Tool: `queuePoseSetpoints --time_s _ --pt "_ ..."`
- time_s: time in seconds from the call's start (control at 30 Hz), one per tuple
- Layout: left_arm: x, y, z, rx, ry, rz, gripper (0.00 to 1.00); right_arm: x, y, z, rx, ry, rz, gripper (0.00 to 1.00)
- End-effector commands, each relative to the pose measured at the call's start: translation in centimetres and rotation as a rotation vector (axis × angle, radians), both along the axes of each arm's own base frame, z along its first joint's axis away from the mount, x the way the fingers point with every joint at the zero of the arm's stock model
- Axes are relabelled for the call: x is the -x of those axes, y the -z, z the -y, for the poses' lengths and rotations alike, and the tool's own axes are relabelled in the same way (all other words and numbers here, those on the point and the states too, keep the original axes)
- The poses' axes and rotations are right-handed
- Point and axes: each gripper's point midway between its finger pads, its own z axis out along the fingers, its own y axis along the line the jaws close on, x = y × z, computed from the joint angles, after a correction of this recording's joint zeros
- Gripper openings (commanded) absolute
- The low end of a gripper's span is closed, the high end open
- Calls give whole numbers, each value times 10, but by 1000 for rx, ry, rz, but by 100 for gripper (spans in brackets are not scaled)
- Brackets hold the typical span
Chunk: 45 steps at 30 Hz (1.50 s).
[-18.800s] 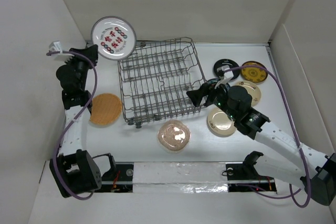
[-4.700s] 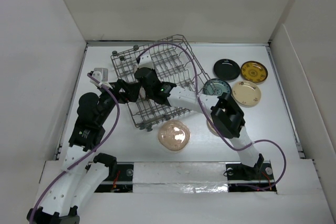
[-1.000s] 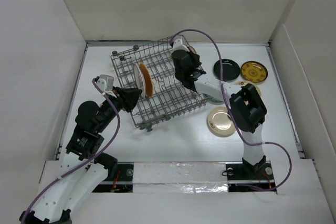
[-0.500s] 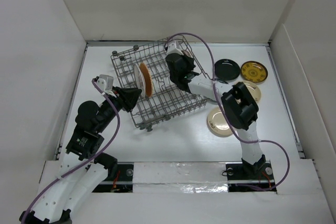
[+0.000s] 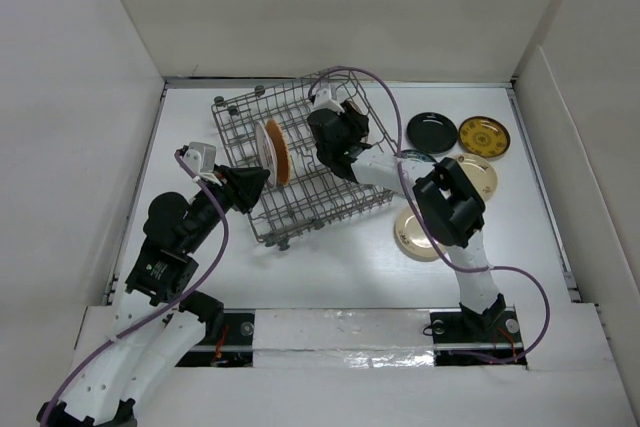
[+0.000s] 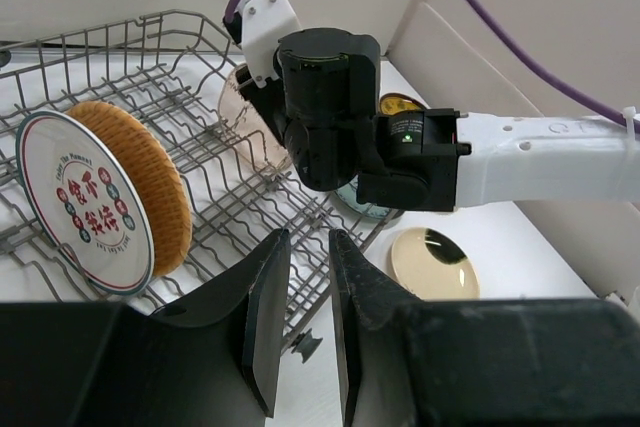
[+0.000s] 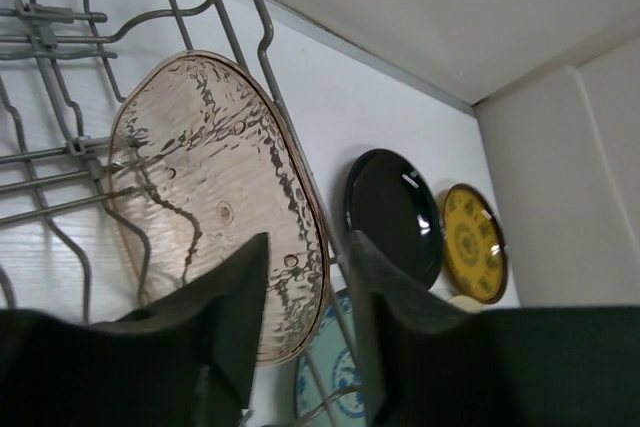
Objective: Load the plates into the dish rack
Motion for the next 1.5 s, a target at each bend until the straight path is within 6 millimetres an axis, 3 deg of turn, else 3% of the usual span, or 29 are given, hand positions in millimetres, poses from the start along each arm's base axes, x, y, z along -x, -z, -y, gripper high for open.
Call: queuePoseSetpoints --time_s 0.0,0.17,0.27,0.3,0.33,0.37,0.4,0.43,0.47,0.5,0.53,0.57,0.6,0.63,0.67,0.7,0.73,0.77,0.8,0.83,0.87,0.97,1.0,1.1,1.27,1.37,1.47 --pt "2 -17 2 13 11 54 20 2 -37 -6 -131 29 102 47" --pt "1 -15 1 11 6 49 20 10 -49 -7 -215 -3 88 58" --pt "3 -18 2 17 15 59 20 23 -69 0 -319 -8 115 58" --pt "3 -18 1 17 12 58 20 32 -59 4 -364 -14 102 58" --pt "2 -17 0 15 5 55 20 37 -82 21 -487 11 160 54" --pt "1 -17 1 13 5 53 20 46 -86 26 -497 -9 153 49" --pt "1 -15 1 11 5 49 20 48 -87 35 -613 -4 172 37" --pt "2 -15 1 12 11 51 20 67 -87 54 -673 -1 177 21" --pt "3 -17 2 17 14 58 20 74 -84 66 -729 6 182 0" --pt "4 -19 2 19 17 63 20 77 -80 79 -850 22 194 0" --pt "4 -20 1 21 12 67 20 94 -43 96 -865 53 141 0" --pt "4 -19 0 19 9 62 20 107 -58 110 -945 43 188 0" --pt "3 -17 0 17 8 57 20 122 -19 132 -993 107 149 0" --pt "3 -17 1 17 11 58 20 122 -36 142 -1058 117 202 0" --pt "4 -19 1 19 14 63 20 141 4 161 -1047 185 152 0" --pt "6 -20 1 22 18 70 20 151 3 169 -1143 197 175 0" --pt "7 -22 2 27 25 76 20 157 14 189 -1174 246 185 0" --pt "7 -22 1 26 22 76 21 174 43 198 -1180 283 135 0" --pt "7 -23 0 27 15 78 21 181 38 199 -1254 263 156 0" --pt "6 -22 0 26 12 73 21 190 49 205 -1264 290 133 1" --pt "6 -22 0 26 12 73 21 198 59 217 -1267 334 125 21" --pt "10 -25 1 33 28 88 21 217 84 236 -1288 423 101 57" --pt "11 -26 0 35 23 92 21 222 94 230 -1319 412 51 58" --pt "10 -27 -2 36 14 92 21 223 97 223 -1378 360 1 62" --pt "13 -30 -4 43 9 106 22 233 115 209 -1393 349 -135 60" --pt "13 -30 -4 42 8 104 23 240 126 207 -1418 384 -162 47" --pt "14 -32 -5 46 8 113 23 243 127 209 -1412 413 -171 45"
